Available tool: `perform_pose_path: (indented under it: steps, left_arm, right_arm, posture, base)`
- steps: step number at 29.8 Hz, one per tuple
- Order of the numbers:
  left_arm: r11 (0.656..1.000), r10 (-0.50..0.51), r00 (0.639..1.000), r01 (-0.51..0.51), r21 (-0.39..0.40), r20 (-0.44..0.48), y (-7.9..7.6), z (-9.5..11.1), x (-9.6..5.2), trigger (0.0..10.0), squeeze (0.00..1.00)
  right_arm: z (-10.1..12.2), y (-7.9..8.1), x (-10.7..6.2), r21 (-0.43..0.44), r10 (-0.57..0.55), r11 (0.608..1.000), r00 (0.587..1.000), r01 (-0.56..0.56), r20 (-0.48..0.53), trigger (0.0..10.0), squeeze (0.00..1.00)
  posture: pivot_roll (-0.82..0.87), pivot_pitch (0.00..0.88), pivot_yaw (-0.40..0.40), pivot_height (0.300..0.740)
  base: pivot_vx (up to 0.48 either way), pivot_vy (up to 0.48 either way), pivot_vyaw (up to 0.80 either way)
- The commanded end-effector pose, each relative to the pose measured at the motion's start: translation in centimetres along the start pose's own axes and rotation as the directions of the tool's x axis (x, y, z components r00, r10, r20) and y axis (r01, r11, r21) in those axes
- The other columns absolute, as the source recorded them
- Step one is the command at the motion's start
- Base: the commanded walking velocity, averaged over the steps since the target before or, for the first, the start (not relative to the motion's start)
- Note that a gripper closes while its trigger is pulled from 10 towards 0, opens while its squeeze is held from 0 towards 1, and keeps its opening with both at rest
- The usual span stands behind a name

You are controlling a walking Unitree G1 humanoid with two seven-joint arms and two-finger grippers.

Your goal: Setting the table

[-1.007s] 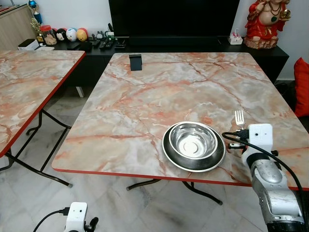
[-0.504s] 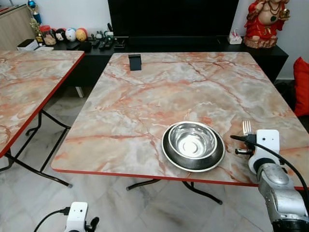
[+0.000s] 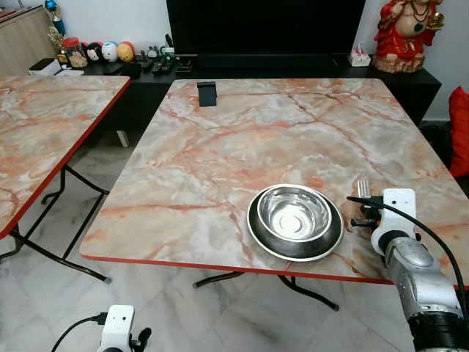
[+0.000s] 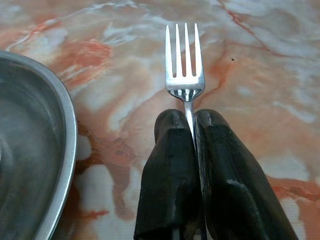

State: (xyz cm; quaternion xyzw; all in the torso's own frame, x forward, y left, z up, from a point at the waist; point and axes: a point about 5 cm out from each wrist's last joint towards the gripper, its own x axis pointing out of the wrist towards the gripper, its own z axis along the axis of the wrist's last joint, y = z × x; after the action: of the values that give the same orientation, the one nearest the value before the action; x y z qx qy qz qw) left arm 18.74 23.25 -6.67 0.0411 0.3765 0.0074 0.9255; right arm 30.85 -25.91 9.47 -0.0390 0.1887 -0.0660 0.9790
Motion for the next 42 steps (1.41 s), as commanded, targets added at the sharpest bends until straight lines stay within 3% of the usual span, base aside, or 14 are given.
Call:
perform_pose_path:
  steps: [1,11,16,42]
  left_arm:
    - [1.0,-0.009,1.0,0.009,0.006,-0.009,0.0,0.0,0.0,10.0,0.0]
    - [1.0,-0.013,1.0,0.013,0.012,-0.013,0.0,-0.2,-0.1,10.0,0.0]
    - [1.0,-0.016,1.0,0.016,0.016,-0.012,0.0,-0.1,0.0,10.0,0.0]
    - [1.0,-0.016,1.0,0.016,0.013,-0.012,-0.1,-0.1,0.0,10.0,0.0]
  right_arm:
    - [0.6,-0.2,0.1,-0.011,-0.004,1.0,1.0,0.004,0.017,10.0,0.0]
    - [-0.1,0.5,0.2,-0.002,0.022,1.0,1.0,-0.022,0.006,10.0,0.0]
    - [0.5,1.2,0.5,0.029,0.055,0.998,0.997,-0.057,0.058,10.0,0.0]
    - [0.0,1.3,2.0,0.021,-0.002,1.0,0.999,0.001,0.053,10.0,0.0]
  posture:
    - [-0.02,0.0,0.048,0.74]
    - [-0.02,0.0,0.05,0.74]
    - [-0.02,0.0,0.049,0.74]
    - [0.0,0.0,0.048,0.74]
  base:
    - [0.0,0.0,0.0]
    - [0.0,0.0,0.0]
    - [0.0,0.0,0.0]
    - [0.0,0.0,0.0]
